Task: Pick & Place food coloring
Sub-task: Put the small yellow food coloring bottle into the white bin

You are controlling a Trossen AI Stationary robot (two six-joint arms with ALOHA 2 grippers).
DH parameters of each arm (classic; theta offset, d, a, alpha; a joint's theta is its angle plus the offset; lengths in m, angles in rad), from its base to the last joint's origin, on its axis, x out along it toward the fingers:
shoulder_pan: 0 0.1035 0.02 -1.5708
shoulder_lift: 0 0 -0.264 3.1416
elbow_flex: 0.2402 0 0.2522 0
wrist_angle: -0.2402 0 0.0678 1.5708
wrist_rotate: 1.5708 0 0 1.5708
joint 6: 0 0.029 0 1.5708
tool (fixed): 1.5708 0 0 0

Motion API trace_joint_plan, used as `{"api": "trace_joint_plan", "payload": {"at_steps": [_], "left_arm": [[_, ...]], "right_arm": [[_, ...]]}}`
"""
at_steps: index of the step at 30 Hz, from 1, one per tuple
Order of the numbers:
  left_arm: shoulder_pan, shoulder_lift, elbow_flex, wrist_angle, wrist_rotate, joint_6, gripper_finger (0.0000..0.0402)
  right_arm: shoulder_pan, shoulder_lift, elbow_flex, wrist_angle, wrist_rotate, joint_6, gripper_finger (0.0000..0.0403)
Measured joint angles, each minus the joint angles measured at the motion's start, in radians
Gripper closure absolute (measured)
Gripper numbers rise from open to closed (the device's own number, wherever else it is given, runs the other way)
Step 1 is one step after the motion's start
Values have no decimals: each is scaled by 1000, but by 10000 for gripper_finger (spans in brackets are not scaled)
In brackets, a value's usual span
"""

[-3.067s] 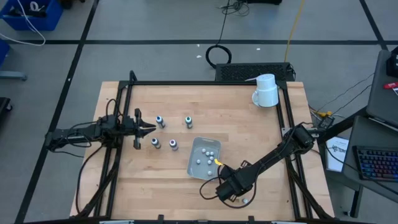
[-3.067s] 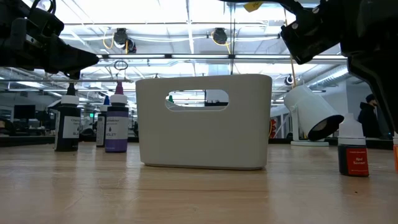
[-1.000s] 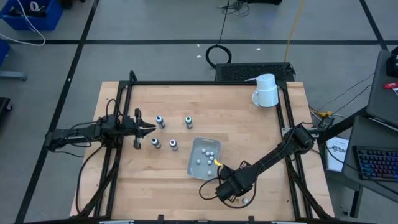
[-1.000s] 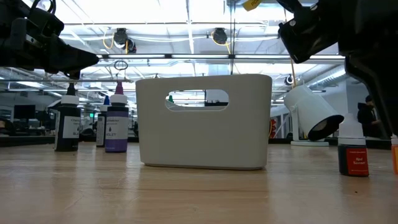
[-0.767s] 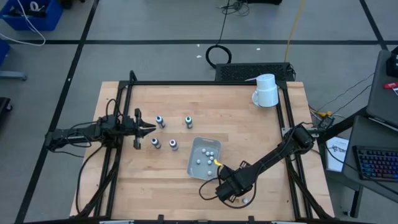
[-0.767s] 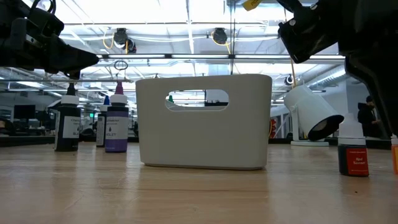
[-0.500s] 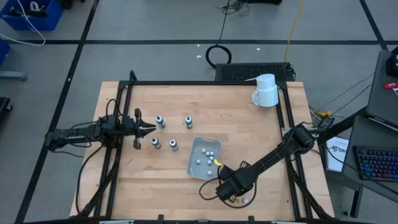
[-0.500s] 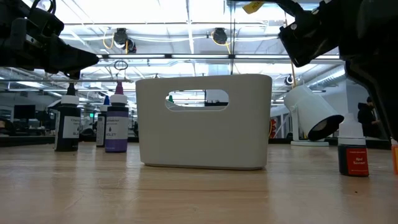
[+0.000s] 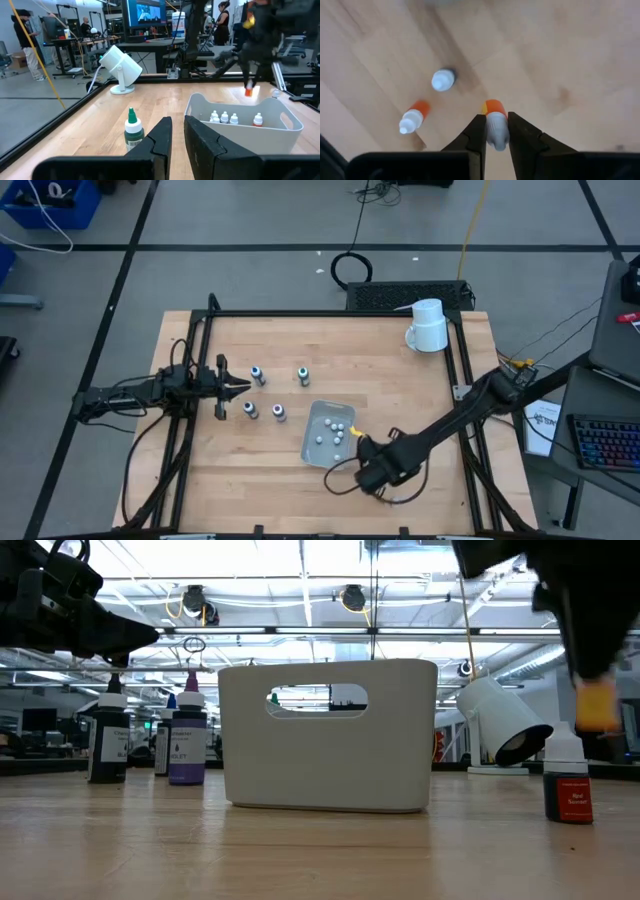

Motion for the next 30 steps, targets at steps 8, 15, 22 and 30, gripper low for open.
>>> {"api": "trace_joint_plan", "payload": {"at_steps": [8, 15, 22, 30], "left_arm": [[0, 0, 0, 0, 0, 0, 344], [0, 0, 0, 0, 0, 0, 344], [0, 0, 0, -2, 0, 0, 344], [0, 0, 0, -2, 0, 0, 344]], "right_arm": [[-88, -184, 0, 55, 142, -168, 357], [-244, -181, 15, 221, 37, -472, 356], [-323, -61, 285, 44, 32, -666, 356], [-405, 181, 717, -248, 9, -788, 356]]}}
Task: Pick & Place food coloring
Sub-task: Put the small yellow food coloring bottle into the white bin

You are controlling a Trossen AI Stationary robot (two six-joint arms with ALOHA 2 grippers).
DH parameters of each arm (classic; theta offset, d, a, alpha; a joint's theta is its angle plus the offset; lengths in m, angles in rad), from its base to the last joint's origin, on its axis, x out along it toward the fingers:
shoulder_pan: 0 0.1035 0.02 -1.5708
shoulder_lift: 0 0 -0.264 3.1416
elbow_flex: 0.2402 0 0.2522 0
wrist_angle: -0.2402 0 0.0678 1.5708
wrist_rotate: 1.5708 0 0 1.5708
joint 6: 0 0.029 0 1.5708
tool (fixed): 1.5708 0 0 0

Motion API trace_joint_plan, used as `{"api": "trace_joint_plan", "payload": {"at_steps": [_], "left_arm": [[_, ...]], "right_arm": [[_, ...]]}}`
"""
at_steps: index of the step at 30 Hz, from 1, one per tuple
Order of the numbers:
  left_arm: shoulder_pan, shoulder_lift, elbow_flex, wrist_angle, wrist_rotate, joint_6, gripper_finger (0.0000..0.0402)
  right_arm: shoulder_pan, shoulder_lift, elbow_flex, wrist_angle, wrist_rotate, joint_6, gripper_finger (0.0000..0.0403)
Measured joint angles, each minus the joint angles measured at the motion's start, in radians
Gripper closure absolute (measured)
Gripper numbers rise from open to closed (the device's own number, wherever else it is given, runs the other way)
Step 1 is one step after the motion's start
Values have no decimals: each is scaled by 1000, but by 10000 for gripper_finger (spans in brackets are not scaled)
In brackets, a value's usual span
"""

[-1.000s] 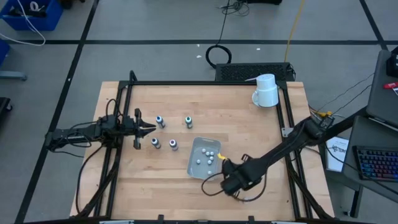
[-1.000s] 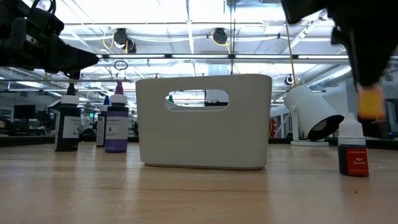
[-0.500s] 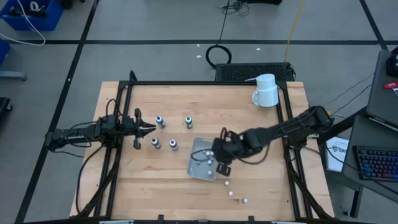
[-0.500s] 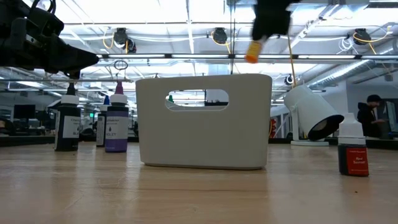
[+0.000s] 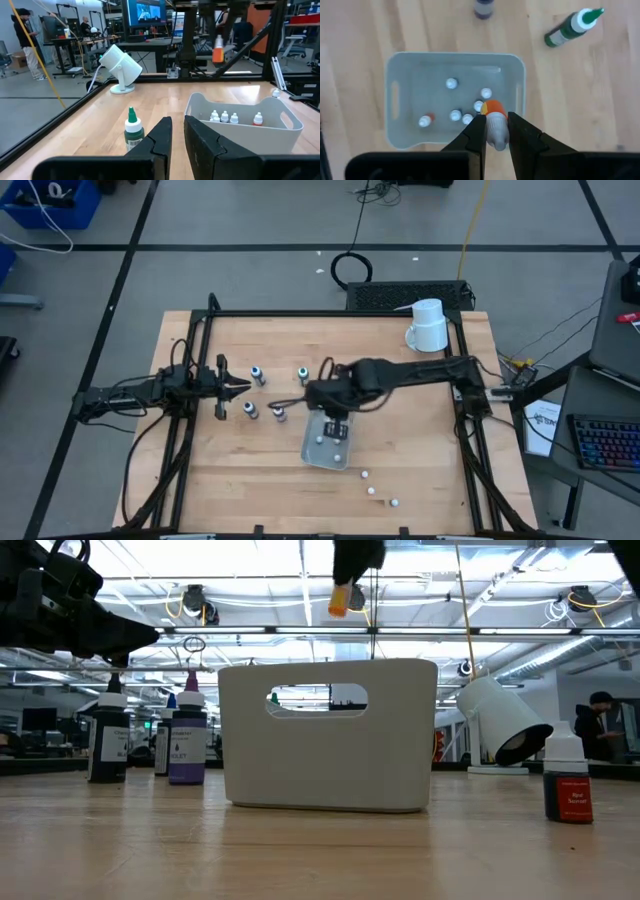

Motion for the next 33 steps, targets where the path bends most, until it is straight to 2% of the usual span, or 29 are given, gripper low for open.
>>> {"api": "trace_joint_plan", "payload": {"at_steps": [3, 6, 9, 18, 23, 33], "left_arm": [[0, 0, 0, 1, 0, 0, 344], [0, 0, 0, 1, 0, 0, 344], [0, 0, 0, 1, 0, 0, 344], [0, 0, 0, 2, 0, 0, 344], [0, 0, 0, 2, 0, 0, 344], [0, 0, 0, 3, 0, 0, 344]], "right_arm": [[-17, 64, 33, -10, -13, -35, 356], [-23, 111, 33, 13, -99, -74, 356], [-30, 138, 33, 22, -143, -83, 356], [-1, 180, -7, 20, -125, -92, 355], [11, 181, -88, 93, -85, -93, 355], [11, 180, -130, 145, -85, -66, 355]]}}
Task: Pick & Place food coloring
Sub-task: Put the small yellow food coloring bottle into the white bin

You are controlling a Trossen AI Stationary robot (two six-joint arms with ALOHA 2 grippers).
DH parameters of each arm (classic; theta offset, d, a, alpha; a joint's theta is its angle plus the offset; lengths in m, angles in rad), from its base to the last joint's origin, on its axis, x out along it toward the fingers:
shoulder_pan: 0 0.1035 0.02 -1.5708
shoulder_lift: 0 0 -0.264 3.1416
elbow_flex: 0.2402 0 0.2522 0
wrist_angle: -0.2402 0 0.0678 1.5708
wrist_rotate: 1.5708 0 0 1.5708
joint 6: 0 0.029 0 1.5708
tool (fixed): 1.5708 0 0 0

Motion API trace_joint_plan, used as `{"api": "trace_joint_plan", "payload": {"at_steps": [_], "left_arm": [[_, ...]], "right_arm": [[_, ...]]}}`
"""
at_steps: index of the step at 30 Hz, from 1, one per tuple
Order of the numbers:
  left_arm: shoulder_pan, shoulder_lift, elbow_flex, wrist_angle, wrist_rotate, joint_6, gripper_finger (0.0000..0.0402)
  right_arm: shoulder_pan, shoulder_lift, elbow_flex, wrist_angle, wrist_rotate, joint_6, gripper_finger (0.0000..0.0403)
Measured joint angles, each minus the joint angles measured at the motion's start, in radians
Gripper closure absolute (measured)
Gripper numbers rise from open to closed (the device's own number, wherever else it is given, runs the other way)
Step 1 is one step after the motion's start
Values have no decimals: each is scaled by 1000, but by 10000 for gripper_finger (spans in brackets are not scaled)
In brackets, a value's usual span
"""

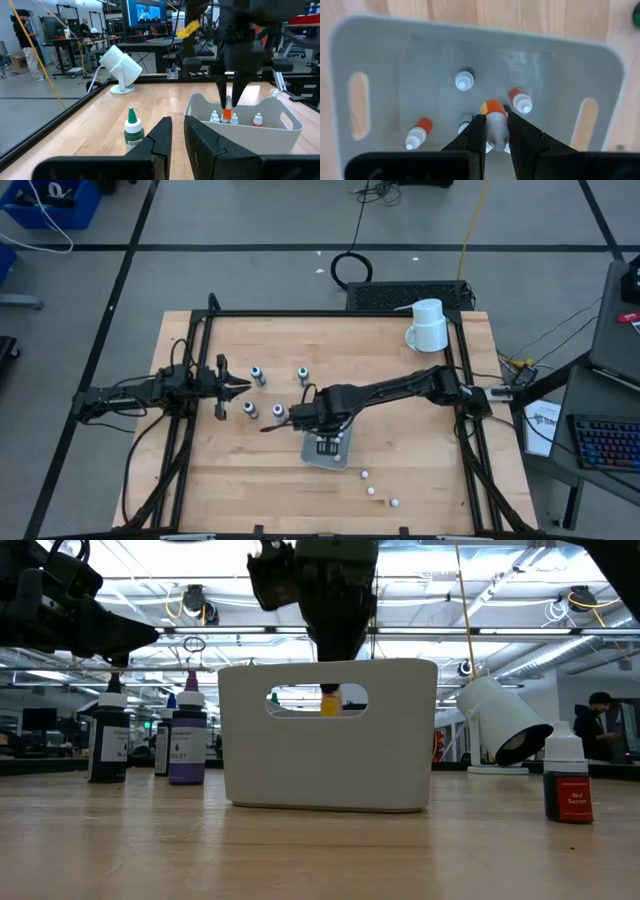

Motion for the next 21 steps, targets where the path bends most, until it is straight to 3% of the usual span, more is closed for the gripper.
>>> {"api": "trace_joint_plan", "payload": {"at_steps": [21], "left_arm": [[0, 0, 0, 0, 0, 0, 344]], "right_arm": [[13, 1, -159, 157, -53, 28, 355]]}}
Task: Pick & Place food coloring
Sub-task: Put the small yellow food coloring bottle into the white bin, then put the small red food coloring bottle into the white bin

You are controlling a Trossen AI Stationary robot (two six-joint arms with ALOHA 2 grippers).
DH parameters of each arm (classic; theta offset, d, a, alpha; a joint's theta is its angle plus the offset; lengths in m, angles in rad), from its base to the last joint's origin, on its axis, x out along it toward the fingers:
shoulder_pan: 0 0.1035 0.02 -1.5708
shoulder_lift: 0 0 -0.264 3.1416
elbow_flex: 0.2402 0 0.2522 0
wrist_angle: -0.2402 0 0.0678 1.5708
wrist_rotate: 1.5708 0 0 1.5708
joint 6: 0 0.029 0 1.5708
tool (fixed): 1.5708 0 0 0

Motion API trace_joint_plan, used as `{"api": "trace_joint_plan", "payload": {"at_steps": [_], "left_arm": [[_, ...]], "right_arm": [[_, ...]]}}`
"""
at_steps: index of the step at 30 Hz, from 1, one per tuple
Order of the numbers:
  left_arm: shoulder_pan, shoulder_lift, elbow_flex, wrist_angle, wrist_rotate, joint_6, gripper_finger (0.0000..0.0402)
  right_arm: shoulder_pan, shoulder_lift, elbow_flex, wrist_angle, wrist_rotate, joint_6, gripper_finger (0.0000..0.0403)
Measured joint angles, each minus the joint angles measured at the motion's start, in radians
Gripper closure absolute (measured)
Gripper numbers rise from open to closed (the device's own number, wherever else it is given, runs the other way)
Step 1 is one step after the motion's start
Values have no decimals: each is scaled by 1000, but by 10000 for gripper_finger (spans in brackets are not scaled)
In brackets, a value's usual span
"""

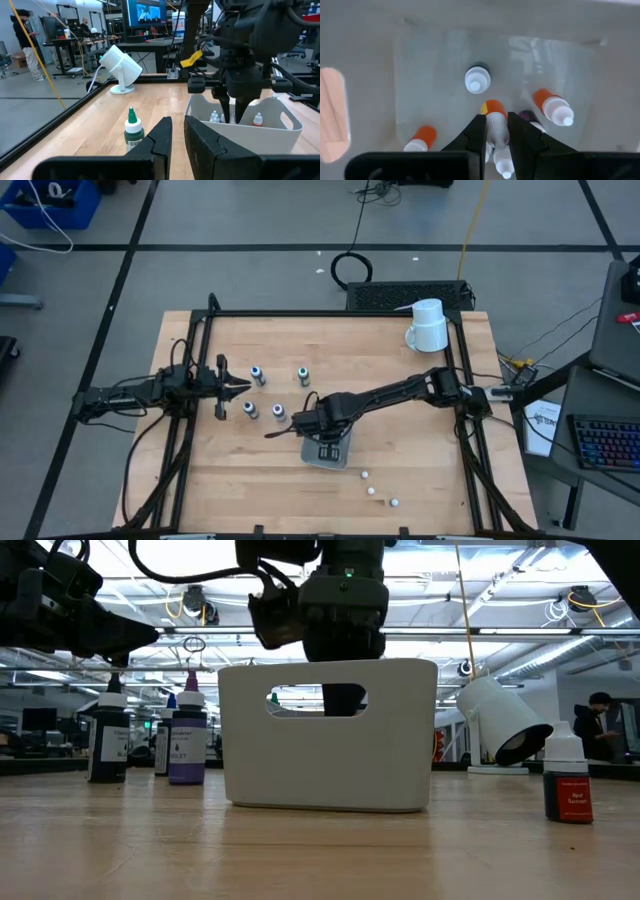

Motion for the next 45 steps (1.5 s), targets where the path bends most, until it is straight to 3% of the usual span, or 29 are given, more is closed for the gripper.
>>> {"api": "trace_joint_plan", "payload": {"at_steps": [25, 36, 45], "left_arm": [[0, 0, 0, 0, 0, 0, 344], [0, 0, 0, 0, 0, 0, 344], [0, 0, 0, 0, 0, 0, 344]], "right_arm": [[1, -2, -74, 97, -26, 3, 354], [2, -1, -75, 120, -26, 19, 297], [2, -8, -68, 116, -26, 22, 295]]}}
